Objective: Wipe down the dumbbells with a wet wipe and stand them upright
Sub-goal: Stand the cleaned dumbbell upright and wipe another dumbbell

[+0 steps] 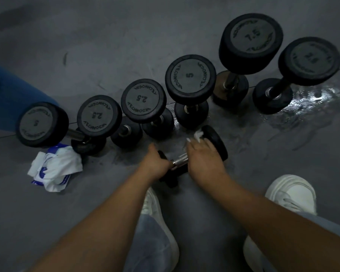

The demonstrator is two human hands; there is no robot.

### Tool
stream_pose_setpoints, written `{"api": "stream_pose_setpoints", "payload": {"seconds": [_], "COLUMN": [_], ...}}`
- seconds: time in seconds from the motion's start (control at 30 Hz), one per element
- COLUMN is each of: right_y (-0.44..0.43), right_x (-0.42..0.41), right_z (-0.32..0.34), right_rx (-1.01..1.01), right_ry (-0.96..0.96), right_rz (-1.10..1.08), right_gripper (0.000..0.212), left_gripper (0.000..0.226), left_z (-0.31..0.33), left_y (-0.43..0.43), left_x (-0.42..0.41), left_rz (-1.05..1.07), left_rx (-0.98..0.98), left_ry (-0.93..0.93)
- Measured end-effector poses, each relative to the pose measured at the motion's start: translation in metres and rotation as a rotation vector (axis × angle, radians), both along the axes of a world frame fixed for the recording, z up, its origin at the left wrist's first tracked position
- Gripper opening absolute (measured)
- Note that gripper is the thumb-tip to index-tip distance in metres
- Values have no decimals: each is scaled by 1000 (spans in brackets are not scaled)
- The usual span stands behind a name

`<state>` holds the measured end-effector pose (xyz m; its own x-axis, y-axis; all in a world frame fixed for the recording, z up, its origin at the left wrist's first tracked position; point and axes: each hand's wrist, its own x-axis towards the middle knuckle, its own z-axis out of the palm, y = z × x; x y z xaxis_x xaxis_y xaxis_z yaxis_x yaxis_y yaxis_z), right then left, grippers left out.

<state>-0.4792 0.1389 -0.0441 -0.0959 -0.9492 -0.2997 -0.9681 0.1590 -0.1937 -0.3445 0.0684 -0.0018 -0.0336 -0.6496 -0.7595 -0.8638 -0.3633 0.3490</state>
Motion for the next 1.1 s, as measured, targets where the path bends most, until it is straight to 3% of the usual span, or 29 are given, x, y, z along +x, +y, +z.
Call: {"api": "stream_pose_setpoints", "payload": {"seconds": [0.13, 0.27, 0.33, 0.43, 0.53, 0.6, 0.67, 0.77, 0.9, 1.0, 1.1], "right_y": [14, 13, 18, 7, -1, 4, 2, 8, 20, 8, 6], "right_x": [28, 4, 19, 15, 14, 30, 24, 9, 24, 15, 31], "right_z": [-5, 0, 2, 1, 7, 3, 0, 0, -5, 2, 6], "right_rx": [-40, -16, 10, -92, -51, -37, -73, -57, -114, -92, -84], "right_ry": [-80, -25, -67, -58, -44, -115, -126, -43, -108, -85, -107], "right_rz": [233, 76, 150, 167, -29, 86, 131, -27, 189, 23, 165], "right_gripper": [58, 64, 63, 60, 58, 56, 57, 64, 70, 75, 68], "left_gripper": [59, 56, 54, 73, 84, 84, 87, 96, 87, 83, 93], "left_z": [-8, -14, -16, -18, -12, -8, -8, -16, -12, -5, 0], "left_y": [45, 51, 40, 20, 18, 35, 56, 66, 34, -12, -25], "left_x": [-1, 3, 4, 5, 7, 1, -5, -4, 2, 10, 18], "left_rz": [17, -54, -23, 22, 119, 142, 139, 113, 19, -148, -153], "left_rx": [-272, -273, -237, -169, -317, -394, -345, -320, -255, -169, -127], "left_ry": [-139, -91, -39, 6, -56, -56, 11, 34, -5, -37, -1]}}
